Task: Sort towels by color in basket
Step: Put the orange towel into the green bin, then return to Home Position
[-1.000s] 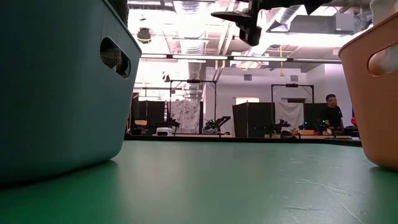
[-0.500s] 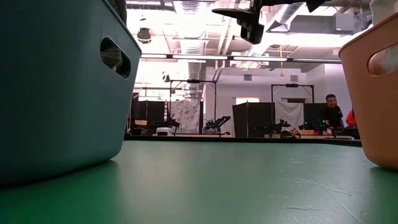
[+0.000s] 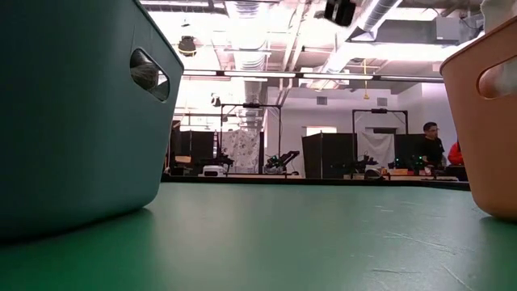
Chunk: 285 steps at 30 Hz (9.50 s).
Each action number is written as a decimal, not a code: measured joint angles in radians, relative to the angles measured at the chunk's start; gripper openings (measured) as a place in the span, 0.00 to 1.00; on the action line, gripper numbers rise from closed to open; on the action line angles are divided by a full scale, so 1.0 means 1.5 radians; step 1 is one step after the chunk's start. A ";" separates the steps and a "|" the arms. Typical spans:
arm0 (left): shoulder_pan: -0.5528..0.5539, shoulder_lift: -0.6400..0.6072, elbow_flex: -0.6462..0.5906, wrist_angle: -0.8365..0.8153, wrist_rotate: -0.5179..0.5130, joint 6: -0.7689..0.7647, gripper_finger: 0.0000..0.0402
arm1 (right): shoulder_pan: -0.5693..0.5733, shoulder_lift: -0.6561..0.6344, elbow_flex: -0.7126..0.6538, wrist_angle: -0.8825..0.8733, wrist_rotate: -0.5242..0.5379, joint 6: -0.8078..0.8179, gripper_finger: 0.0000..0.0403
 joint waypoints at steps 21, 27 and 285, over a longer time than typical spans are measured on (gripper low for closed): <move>0.022 0.025 0.017 -0.011 0.043 -0.141 0.23 | 0.015 -0.065 0.000 -0.030 0.080 -0.035 0.73; 0.049 0.018 0.024 -0.004 0.124 -0.150 0.47 | 0.015 -0.065 0.000 -0.039 0.100 -0.042 0.73; 0.472 -1.008 -0.645 0.437 -0.017 0.033 0.00 | -0.118 -0.809 -0.500 -0.227 0.329 -0.032 0.73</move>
